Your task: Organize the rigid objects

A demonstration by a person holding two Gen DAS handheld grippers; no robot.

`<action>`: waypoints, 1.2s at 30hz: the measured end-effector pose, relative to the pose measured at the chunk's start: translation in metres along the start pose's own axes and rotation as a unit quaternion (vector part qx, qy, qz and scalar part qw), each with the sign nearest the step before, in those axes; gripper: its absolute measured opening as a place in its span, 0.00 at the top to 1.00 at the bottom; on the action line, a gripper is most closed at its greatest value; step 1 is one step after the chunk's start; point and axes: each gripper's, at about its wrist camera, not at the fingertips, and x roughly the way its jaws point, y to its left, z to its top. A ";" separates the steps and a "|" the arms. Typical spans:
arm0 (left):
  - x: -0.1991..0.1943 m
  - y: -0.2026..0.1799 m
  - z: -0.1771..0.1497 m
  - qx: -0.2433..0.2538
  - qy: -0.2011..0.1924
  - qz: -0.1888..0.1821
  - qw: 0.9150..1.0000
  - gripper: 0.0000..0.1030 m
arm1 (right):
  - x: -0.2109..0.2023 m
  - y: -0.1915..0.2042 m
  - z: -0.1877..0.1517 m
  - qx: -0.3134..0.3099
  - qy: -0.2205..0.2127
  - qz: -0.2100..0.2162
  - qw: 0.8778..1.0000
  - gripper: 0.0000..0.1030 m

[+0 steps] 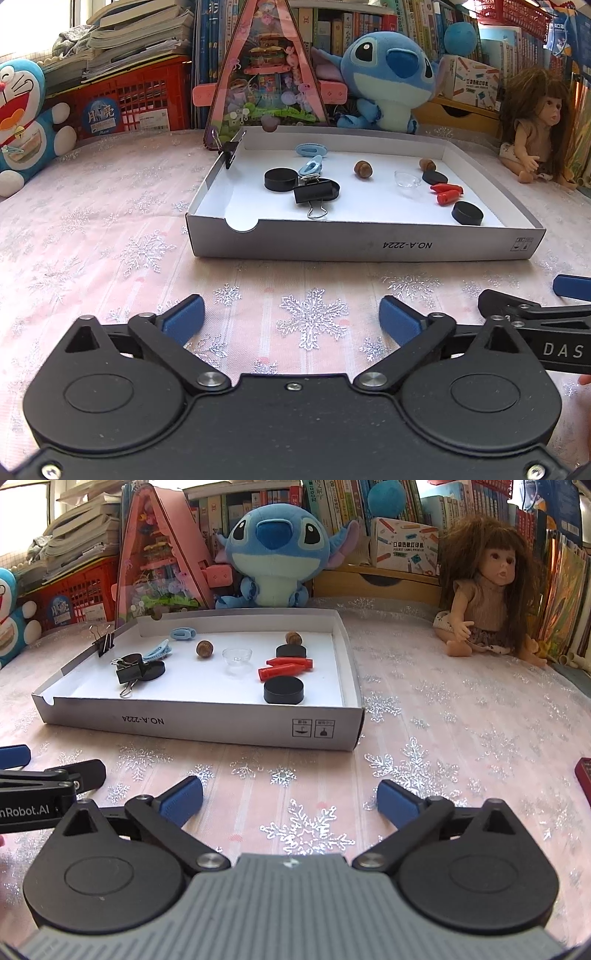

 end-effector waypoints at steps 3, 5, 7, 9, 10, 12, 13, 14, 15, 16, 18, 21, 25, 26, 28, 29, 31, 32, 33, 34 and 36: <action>0.000 -0.001 0.000 0.002 0.000 0.003 1.000 0.00 | 0.000 0.000 0.000 0.002 0.001 0.001 1.000 0.00; 0.000 -0.001 0.000 0.002 0.000 0.004 1.000 0.00 | 0.001 -0.001 0.000 0.003 0.001 0.002 1.000 0.00; 0.000 -0.001 0.000 0.001 0.000 0.007 1.000 0.00 | 0.001 -0.001 0.000 0.004 0.002 0.002 1.000 0.00; 0.000 -0.001 0.000 0.000 0.000 0.007 1.000 0.00 | 0.001 -0.001 0.000 0.005 0.002 0.003 1.000 0.00; 0.000 -0.001 0.000 0.000 0.000 0.007 1.000 0.00 | 0.001 -0.001 0.000 0.005 0.002 0.003 1.000 0.00; 0.001 -0.001 0.000 0.001 0.000 0.007 1.000 0.00 | 0.001 -0.001 0.000 0.005 0.002 0.003 1.000 0.00; 0.001 -0.001 0.000 0.001 0.000 0.007 1.000 0.00 | 0.001 -0.001 0.000 0.005 0.002 0.003 1.000 0.00; 0.000 -0.001 0.000 0.001 0.000 0.007 1.000 0.00 | 0.001 -0.001 0.000 0.005 0.002 0.003 1.000 0.00; 0.000 -0.001 0.000 0.001 0.000 0.007 1.000 0.00 | 0.001 -0.001 0.000 0.005 0.002 0.003 1.000 0.00; 0.000 -0.001 0.000 0.001 0.000 0.007 1.000 0.00 | 0.001 -0.001 0.000 0.005 0.002 0.002 1.000 0.00; 0.000 -0.001 0.000 0.000 0.000 0.006 1.000 0.00 | 0.001 -0.001 0.000 0.005 0.002 0.003 1.000 0.00; 0.000 -0.001 0.000 0.001 0.000 0.007 1.000 0.00 | 0.001 -0.001 0.000 0.005 0.002 0.002 1.000 0.00; 0.000 -0.001 0.000 0.001 0.000 0.007 1.000 0.00 | 0.001 -0.001 0.000 0.005 0.002 0.003 1.000 0.00; 0.000 -0.001 0.000 0.001 0.000 0.007 1.000 0.00 | 0.001 -0.001 0.000 0.005 0.002 0.003 1.000 0.00; 0.000 -0.001 0.000 0.001 0.000 0.007 1.000 0.00 | 0.001 -0.001 0.000 0.005 0.002 0.003 1.000 0.00; 0.000 -0.001 0.000 0.001 0.000 0.007 1.000 0.00 | 0.001 -0.001 0.000 0.005 0.002 0.003 1.000 0.00; 0.000 -0.001 0.000 0.001 0.000 0.007 1.000 0.00 | 0.001 -0.001 0.000 0.005 0.002 0.003 1.000 0.00; 0.000 -0.001 0.000 0.001 0.000 0.007 1.000 0.00 | 0.001 -0.001 0.000 0.005 0.002 0.003 1.000 0.00; 0.000 -0.001 0.000 0.001 0.001 0.007 1.000 0.00 | 0.001 -0.001 0.000 0.005 0.002 0.003 1.000 0.00; 0.000 -0.001 0.000 0.001 0.001 0.007 1.000 0.00 | 0.001 -0.001 0.000 0.005 0.002 0.003 1.000 0.00; 0.000 -0.001 0.000 0.001 0.001 0.007 1.000 0.00 | 0.001 -0.001 0.000 0.005 0.002 0.003 1.000 0.00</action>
